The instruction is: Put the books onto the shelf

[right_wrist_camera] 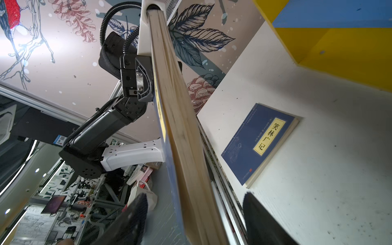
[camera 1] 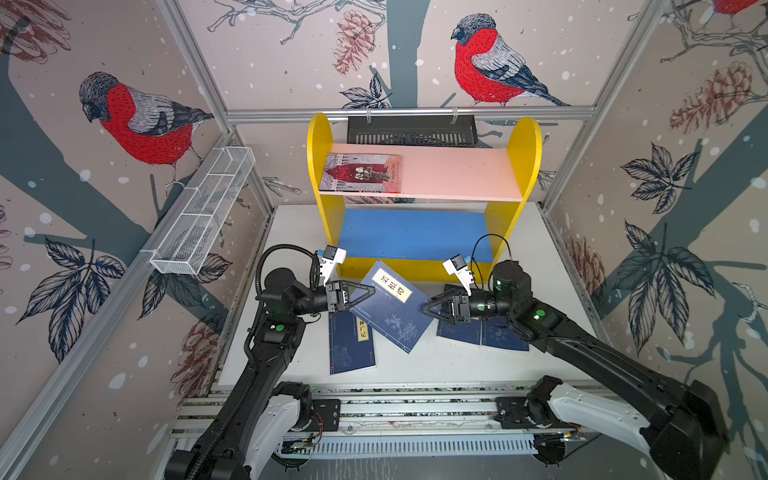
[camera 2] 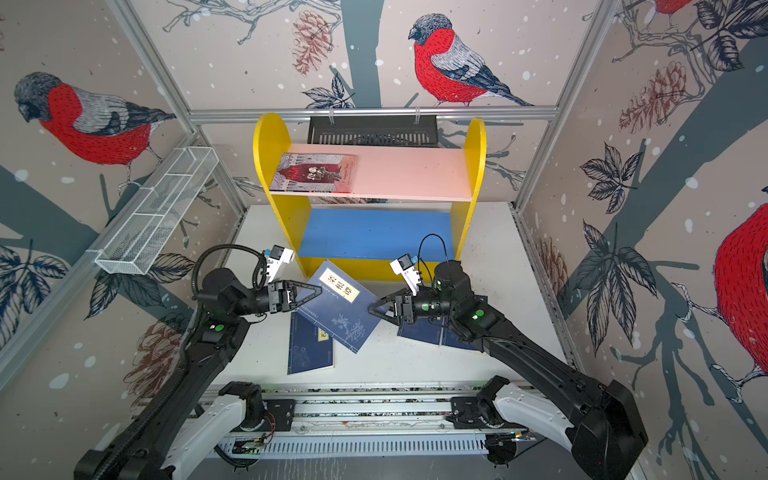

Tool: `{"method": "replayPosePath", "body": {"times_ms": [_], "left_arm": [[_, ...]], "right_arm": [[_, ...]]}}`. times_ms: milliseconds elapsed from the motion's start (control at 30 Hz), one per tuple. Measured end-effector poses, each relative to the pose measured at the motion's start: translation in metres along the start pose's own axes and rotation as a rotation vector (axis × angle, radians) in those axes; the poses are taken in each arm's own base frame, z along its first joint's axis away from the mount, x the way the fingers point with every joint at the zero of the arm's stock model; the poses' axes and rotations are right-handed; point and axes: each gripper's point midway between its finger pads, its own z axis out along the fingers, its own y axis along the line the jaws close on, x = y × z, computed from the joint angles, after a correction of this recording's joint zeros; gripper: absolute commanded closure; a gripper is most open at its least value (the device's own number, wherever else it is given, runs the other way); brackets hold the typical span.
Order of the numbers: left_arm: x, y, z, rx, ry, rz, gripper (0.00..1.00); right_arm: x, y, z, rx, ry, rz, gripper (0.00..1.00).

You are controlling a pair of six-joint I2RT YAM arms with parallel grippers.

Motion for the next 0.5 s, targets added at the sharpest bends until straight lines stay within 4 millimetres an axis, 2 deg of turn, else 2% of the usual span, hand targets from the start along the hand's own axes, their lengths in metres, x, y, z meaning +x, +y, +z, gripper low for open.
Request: {"method": "replayPosePath", "body": {"times_ms": [233, 500], "left_arm": [[-0.023, 0.024, -0.006, -0.074, -0.077, -0.071, 1.0], [-0.032, 0.037, -0.015, -0.052, -0.147, -0.218, 1.0]], "right_arm": [[0.009, -0.006, 0.001, -0.035, -0.116, 0.071, 0.12], [0.01, 0.0, 0.031, -0.055, -0.156, 0.099, 0.11]]}}
